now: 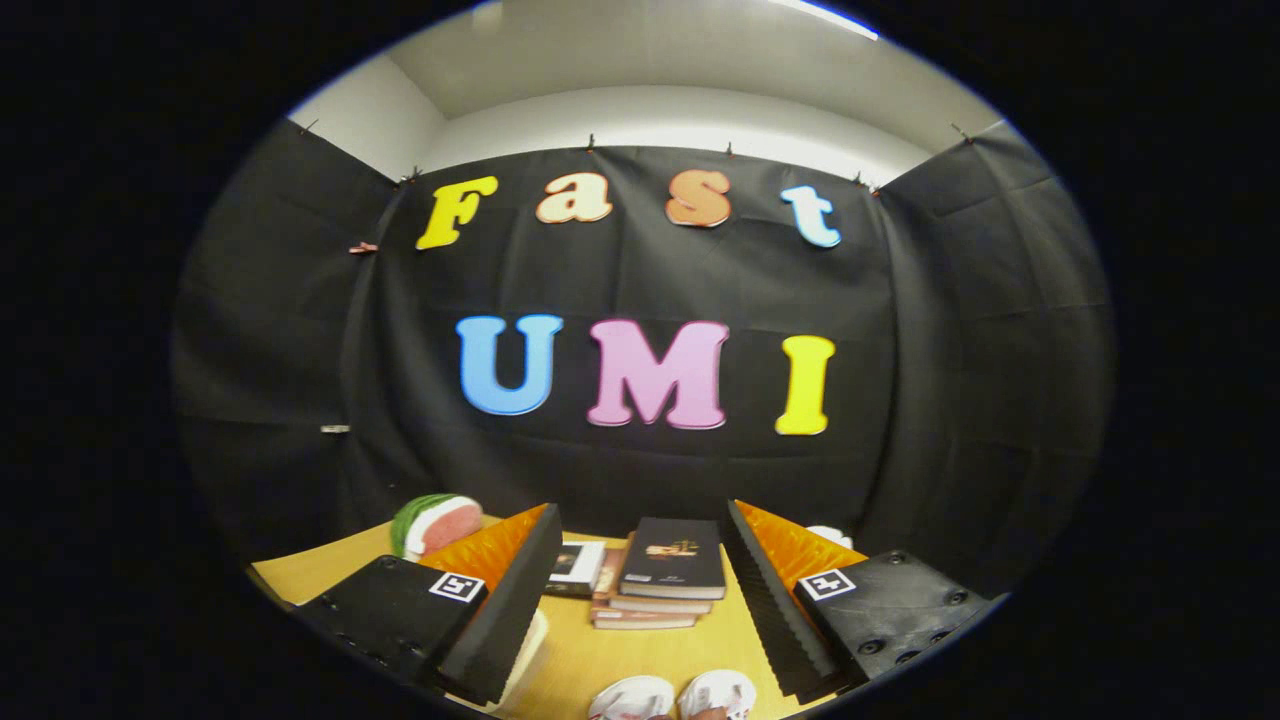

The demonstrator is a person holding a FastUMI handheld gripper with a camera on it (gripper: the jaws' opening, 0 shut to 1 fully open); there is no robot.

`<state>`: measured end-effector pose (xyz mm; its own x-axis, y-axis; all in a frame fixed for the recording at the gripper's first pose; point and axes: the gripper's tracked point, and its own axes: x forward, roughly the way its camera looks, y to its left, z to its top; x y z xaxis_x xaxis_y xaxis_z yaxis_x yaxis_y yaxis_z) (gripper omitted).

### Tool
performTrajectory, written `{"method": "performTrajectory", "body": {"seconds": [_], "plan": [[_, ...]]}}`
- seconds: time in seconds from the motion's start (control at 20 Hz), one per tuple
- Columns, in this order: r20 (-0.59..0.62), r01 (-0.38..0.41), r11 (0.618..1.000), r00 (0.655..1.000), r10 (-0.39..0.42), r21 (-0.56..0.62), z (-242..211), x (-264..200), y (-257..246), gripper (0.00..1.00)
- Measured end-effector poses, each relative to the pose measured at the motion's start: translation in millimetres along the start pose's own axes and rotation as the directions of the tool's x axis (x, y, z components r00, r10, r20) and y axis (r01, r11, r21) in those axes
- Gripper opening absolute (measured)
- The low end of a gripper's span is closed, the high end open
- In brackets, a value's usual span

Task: Open the storage box then place both shoes into the box .Put the left shoe in first, then the right shoe, with the right side of both shoes facing outward in a uniform manner.

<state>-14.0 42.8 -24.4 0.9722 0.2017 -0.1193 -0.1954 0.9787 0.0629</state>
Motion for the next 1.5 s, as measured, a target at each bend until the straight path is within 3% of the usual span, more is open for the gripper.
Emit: {"method": "performTrajectory", "body": {"seconds": [0.2,0.3,0.4,0.55,0.6,0.7,0.85,0.95,1.0,1.15,1.25,1.4,1.45,1.5], "plan": [[-0.144,-0.178,0.972,0.969,0.201,0.155,-29,4,22,0.98],[-0.213,-0.242,0.921,0.925,0.314,0.306,-52,5,40,0.99],[-0.292,-0.262,0.838,0.853,0.433,0.478,-81,3,57,0.98],[-0.372,-0.191,0.688,0.725,0.58,0.7,-134,-11,73,0.98],[-0.39,-0.149,0.656,0.699,0.599,0.74,-150,-16,72,0.98],[-0.442,-0.069,0.622,0.643,0.626,0.78,-181,-18,77,0.98],[-0.52,0.029,0.605,0.546,0.657,0.795,-222,-30,89,0.98],[-0.534,0.078,0.578,0.5,0.682,0.812,-243,-41,91,0.98],[-0.522,0.1,0.548,0.483,0.703,0.83,-245,-46,92,0.98],[-0.439,0.177,0.407,0.48,0.759,0.896,-235,-46,107,0.98],[-0.402,0.198,0.349,0.467,0.788,0.916,-232,-49,118,0.97],[-0.353,0.201,0.293,0.449,0.821,0.935,-219,-51,134,0.94],[-0.362,0.206,0.3,0.44,0.822,0.931,-219,-52,138,0.94],[-0.378,0.209,0.317,0.432,0.819,0.925,-221,-52,137,0.8]]}}
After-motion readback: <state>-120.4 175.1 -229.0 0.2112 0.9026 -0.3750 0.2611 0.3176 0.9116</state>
